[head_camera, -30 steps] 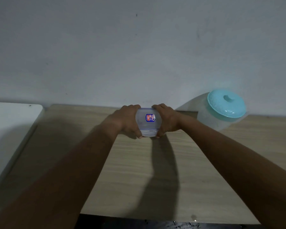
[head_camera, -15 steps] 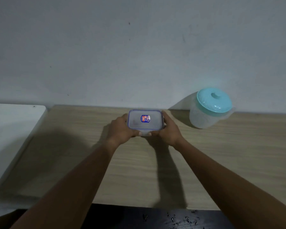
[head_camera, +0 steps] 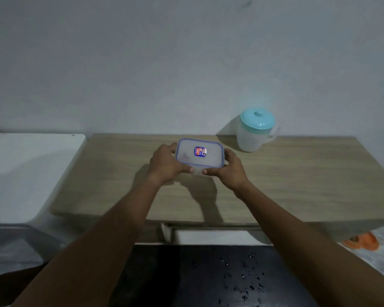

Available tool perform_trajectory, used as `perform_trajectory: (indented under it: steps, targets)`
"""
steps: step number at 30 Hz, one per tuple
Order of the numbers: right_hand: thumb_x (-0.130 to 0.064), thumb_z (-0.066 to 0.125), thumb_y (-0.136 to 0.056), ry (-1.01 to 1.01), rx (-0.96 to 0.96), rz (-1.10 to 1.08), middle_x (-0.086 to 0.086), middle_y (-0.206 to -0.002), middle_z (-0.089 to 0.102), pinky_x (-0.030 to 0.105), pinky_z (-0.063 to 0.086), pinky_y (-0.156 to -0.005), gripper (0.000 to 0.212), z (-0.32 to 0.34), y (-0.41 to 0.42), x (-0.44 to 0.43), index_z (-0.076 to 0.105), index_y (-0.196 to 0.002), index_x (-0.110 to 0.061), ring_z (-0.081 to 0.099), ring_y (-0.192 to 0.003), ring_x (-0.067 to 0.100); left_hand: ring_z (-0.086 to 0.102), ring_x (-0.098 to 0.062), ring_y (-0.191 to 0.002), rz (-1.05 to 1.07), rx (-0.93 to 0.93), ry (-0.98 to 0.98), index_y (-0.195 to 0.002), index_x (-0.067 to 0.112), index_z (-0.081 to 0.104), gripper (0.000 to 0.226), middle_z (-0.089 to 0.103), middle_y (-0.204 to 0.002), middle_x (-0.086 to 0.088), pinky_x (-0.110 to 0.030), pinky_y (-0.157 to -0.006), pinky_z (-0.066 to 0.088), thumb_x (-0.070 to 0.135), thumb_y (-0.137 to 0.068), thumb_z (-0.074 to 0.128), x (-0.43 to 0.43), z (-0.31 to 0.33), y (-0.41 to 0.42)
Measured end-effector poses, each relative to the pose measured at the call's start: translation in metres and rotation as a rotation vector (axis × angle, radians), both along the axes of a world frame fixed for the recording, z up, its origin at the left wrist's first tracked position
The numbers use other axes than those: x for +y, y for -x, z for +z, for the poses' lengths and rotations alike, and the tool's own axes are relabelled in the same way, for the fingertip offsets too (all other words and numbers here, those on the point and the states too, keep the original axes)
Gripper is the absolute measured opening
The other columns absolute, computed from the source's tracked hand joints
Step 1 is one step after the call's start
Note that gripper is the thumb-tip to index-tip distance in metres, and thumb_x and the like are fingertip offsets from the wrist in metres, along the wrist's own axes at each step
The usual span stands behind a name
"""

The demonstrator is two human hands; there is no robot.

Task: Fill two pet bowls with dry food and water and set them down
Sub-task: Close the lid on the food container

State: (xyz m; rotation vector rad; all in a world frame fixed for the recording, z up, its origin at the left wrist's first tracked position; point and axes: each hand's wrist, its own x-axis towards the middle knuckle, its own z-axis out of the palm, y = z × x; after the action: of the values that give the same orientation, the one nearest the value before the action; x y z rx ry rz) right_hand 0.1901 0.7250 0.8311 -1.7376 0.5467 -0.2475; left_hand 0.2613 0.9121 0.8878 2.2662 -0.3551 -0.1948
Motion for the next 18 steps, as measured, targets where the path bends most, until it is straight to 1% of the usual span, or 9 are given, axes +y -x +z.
perform_trajectory:
  steps: [2,4,6,9,10,12,14,16,18]
  targets:
    - [-0.037,0.095,-0.035,0.018,-0.017,-0.002,-0.005,-0.125,0.067,0.040,0.059,-0.084,0.100,0.017,0.022,0.010,0.060,-0.127,-0.023,0.067,-0.112,0.019,0.063,-0.018,-0.099,0.008,-0.030,0.015,-0.112,0.025,0.070,0.078,0.063,-0.109,0.001,-0.034,-0.086,0.052,0.038,-0.039,0.095,0.010,0.011,0.020]
    - [-0.038,0.094,-0.037,0.007,-0.019,0.007,-0.007,-0.124,0.067,0.036,0.056,-0.078,0.097,0.030,0.046,0.024,0.059,-0.126,-0.025,0.067,-0.111,0.020,0.066,-0.018,-0.098,-0.005,-0.048,0.037,-0.116,0.026,0.067,0.090,0.063,-0.112,0.005,-0.038,-0.086,0.055,0.049,-0.032,0.090,0.023,0.016,0.039]
    - [-0.033,0.095,-0.041,-0.009,-0.039,0.007,-0.008,-0.123,0.067,0.032,0.055,-0.073,0.092,0.041,0.073,0.044,0.059,-0.126,-0.025,0.068,-0.109,0.020,0.067,-0.019,-0.098,-0.025,-0.063,0.059,-0.121,0.028,0.066,0.095,0.063,-0.113,0.006,-0.039,-0.087,0.055,0.053,-0.031,0.086,0.044,0.021,0.062]
    - [-0.019,0.095,-0.055,-0.019,-0.060,0.017,-0.005,-0.124,0.065,0.027,0.053,-0.061,0.083,0.048,0.113,0.077,0.057,-0.129,-0.021,0.069,-0.104,0.022,0.062,-0.019,-0.114,-0.024,-0.082,0.101,-0.128,0.026,0.063,0.091,0.065,-0.126,0.003,-0.036,-0.097,0.050,0.041,-0.043,0.094,0.077,0.026,0.101]
    - [-0.016,0.094,-0.057,-0.017,-0.063,0.019,-0.004,-0.124,0.065,0.027,0.053,-0.060,0.081,0.048,0.126,0.088,0.057,-0.129,-0.021,0.069,-0.102,0.023,0.059,-0.017,-0.118,-0.020,-0.085,0.114,-0.129,0.025,0.063,0.090,0.065,-0.128,0.004,-0.034,-0.098,0.048,0.038,-0.045,0.094,0.089,0.024,0.114]
    - [-0.013,0.094,-0.058,-0.017,-0.075,0.027,-0.004,-0.123,0.064,0.025,0.053,-0.059,0.080,0.048,0.147,0.102,0.057,-0.130,-0.021,0.069,-0.099,0.024,0.058,-0.016,-0.121,-0.015,-0.075,0.133,-0.128,0.026,0.065,0.088,0.065,-0.128,0.005,-0.033,-0.099,0.048,0.038,-0.046,0.095,0.105,0.022,0.134]
    - [-0.005,0.092,-0.063,-0.002,-0.071,0.033,-0.008,-0.118,0.062,0.023,0.053,-0.062,0.078,0.045,0.168,0.113,0.057,-0.130,-0.020,0.068,-0.103,0.023,0.058,-0.016,-0.121,-0.006,-0.055,0.147,-0.127,0.026,0.065,0.087,0.066,-0.128,0.004,-0.032,-0.100,0.047,0.036,-0.046,0.095,0.118,0.021,0.156]
    - [0.001,0.090,-0.065,0.006,-0.054,0.034,-0.009,-0.114,0.062,0.018,0.053,-0.063,0.077,0.041,0.191,0.124,0.056,-0.131,-0.017,0.066,-0.101,0.015,0.058,-0.017,-0.121,-0.005,-0.030,0.170,-0.127,0.023,0.065,0.085,0.065,-0.128,0.002,-0.028,-0.098,0.046,0.031,-0.048,0.096,0.129,0.013,0.180]
    - [0.002,0.090,-0.065,0.008,-0.016,0.033,-0.006,-0.117,0.062,0.013,0.052,-0.066,0.082,0.034,0.206,0.131,0.053,-0.136,-0.015,0.064,-0.099,0.010,0.060,-0.014,-0.113,-0.002,0.004,0.201,-0.125,0.016,0.066,0.079,0.066,-0.123,0.004,-0.018,-0.087,0.045,0.020,-0.051,0.095,0.137,0.004,0.196]
